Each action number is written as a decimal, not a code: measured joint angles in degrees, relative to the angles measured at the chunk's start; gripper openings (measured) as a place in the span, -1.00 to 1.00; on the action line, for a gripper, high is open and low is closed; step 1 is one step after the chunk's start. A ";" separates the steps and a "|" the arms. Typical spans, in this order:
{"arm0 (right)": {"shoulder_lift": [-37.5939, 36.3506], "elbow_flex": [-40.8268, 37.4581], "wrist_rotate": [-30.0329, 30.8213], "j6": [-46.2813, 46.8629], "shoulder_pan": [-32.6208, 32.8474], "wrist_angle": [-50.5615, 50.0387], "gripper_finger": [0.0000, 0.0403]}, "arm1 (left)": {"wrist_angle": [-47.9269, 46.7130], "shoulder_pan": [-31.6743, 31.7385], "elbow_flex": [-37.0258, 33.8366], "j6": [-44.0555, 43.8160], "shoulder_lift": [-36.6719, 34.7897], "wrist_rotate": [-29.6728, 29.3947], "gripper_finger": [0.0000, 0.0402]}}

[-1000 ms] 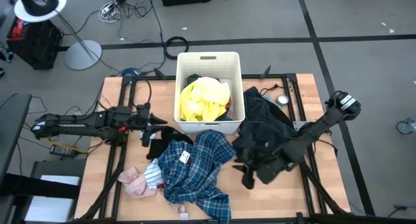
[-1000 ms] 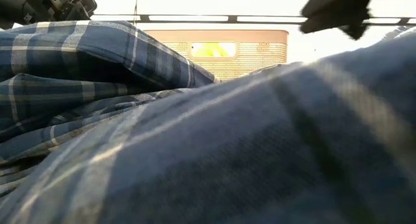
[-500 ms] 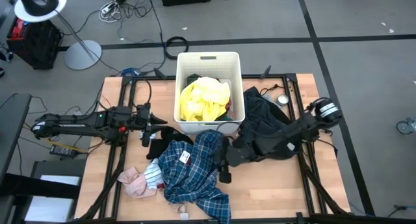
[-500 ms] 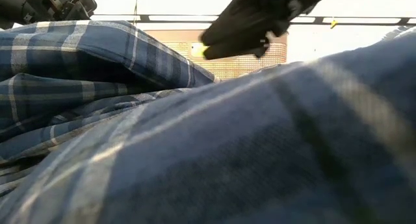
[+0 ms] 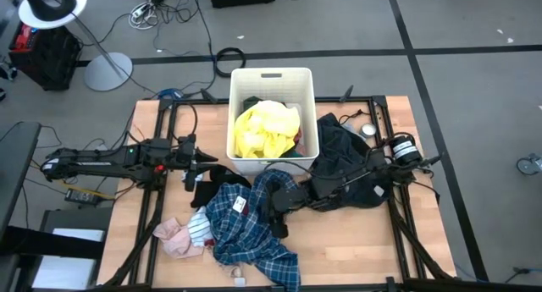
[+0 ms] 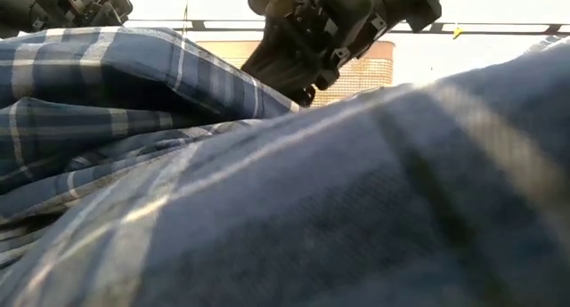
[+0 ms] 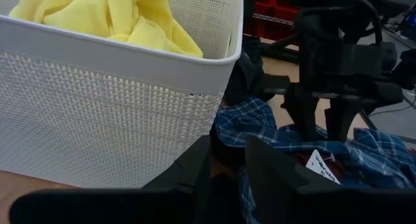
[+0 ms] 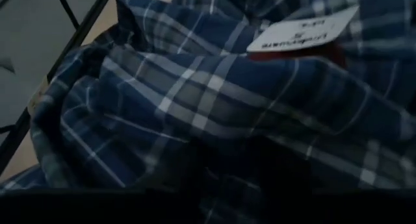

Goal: Sort clothes
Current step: Put the blue long pants into the laundry bin

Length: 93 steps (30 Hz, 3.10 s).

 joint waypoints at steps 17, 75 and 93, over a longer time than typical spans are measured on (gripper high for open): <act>-20.41 0.00 10.91 -1.09 2.74 -9.69 -0.99 | 0.09 0.00 0.02 0.25 0.01 0.63 -0.49; -8.06 22.92 3.52 0.14 -31.92 -41.71 -0.99 | -4.31 -4.96 0.02 3.10 -6.49 0.21 -0.49; -13.67 35.60 3.21 -0.21 -31.84 -46.34 -0.42 | -6.07 -5.25 0.02 2.38 -8.66 0.24 -0.49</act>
